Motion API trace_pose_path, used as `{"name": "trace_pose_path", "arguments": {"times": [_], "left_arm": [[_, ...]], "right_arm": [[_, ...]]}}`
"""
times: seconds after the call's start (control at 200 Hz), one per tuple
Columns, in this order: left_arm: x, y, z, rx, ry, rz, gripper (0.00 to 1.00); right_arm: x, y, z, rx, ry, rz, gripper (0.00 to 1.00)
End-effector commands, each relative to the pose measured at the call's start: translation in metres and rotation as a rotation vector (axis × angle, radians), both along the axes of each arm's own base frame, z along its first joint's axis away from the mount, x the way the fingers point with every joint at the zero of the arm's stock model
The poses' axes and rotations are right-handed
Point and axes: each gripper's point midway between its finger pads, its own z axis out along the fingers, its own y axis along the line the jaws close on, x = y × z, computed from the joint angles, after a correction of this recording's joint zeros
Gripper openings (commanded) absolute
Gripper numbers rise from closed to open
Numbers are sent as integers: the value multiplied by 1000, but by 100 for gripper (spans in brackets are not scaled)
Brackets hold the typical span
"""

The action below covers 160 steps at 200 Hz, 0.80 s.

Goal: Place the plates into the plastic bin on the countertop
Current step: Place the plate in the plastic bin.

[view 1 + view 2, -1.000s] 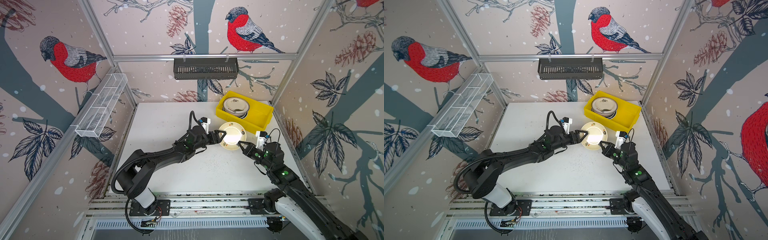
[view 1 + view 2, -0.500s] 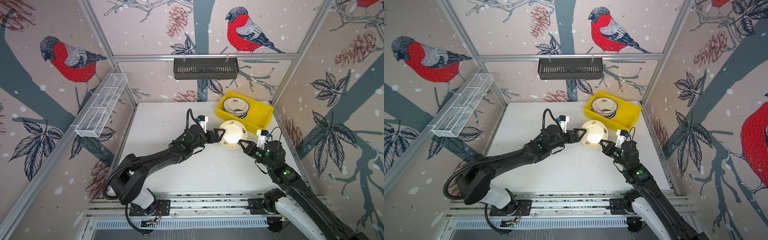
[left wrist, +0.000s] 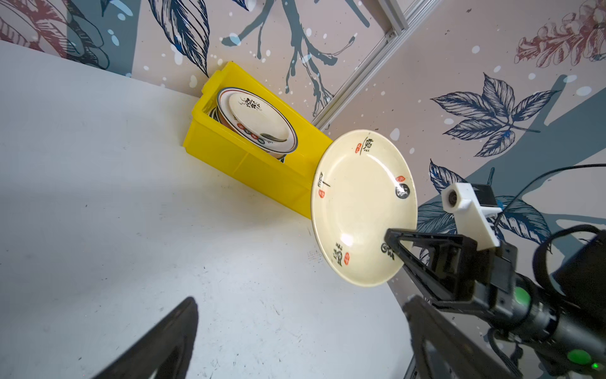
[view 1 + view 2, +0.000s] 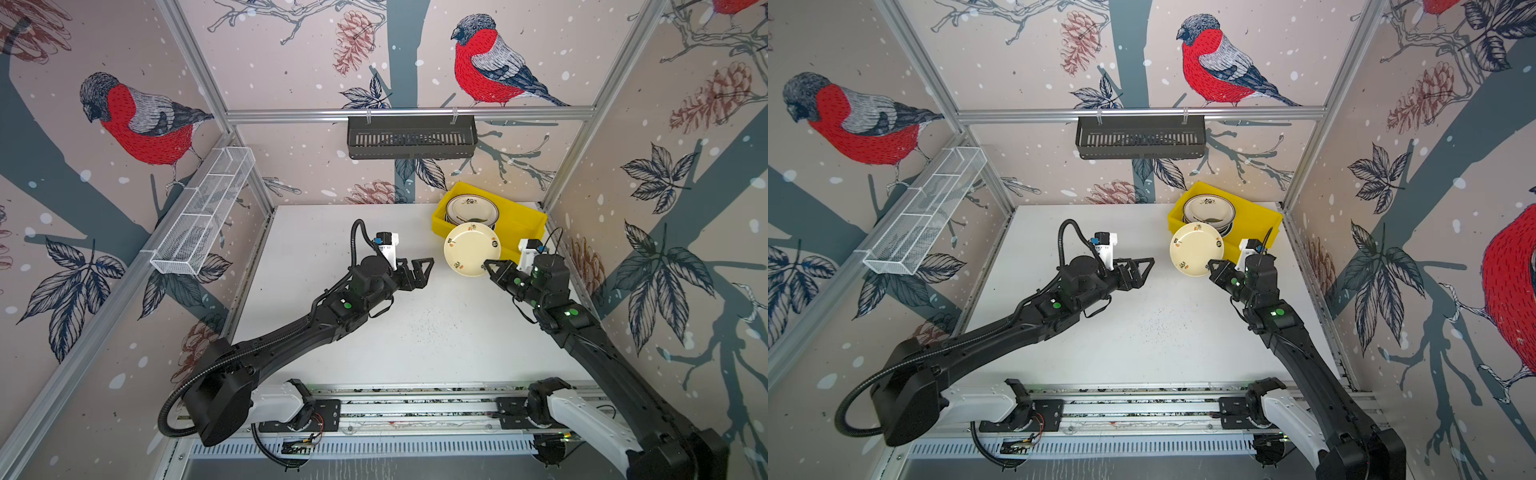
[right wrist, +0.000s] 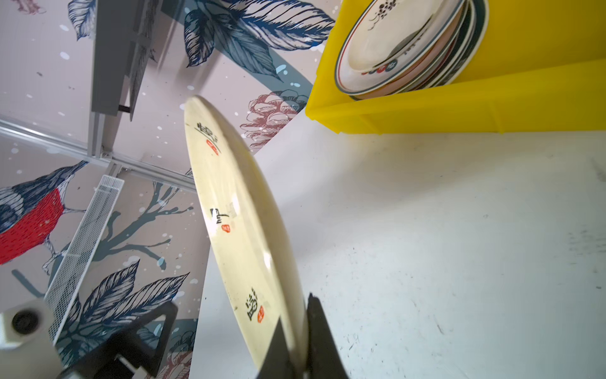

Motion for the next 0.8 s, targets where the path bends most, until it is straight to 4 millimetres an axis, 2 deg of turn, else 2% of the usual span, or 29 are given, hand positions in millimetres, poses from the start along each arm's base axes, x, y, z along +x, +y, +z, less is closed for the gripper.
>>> {"name": "trace_pose_path", "arguments": {"times": [0.0, 0.15, 0.335, 0.37, 0.525, 0.69, 0.755, 0.796], "left_arm": [[-2, 18, -3, 48, -24, 57, 98], [-12, 43, -7, 61, -35, 117, 98], [-24, 69, -5, 75, -54, 165, 98], [-26, 73, -5, 81, -56, 175, 98], [-34, 89, -9, 104, -62, 205, 98], [-39, 103, -11, 122, -65, 238, 98], [-41, 107, -9, 120, -69, 244, 98], [-43, 109, -8, 118, -70, 248, 98]], "right_arm": [[18, -4, 24, -6, -75, 21, 0], [47, -21, 38, -23, -102, -32, 0], [86, -46, 32, 6, -74, -71, 0], [96, -49, 23, 6, -45, -68, 0], [131, -63, 20, -45, -44, -106, 0], [180, -75, 13, -104, -69, -116, 0], [202, -85, -6, -101, -8, -121, 0], [216, -87, -11, -84, 15, -103, 0]]}}
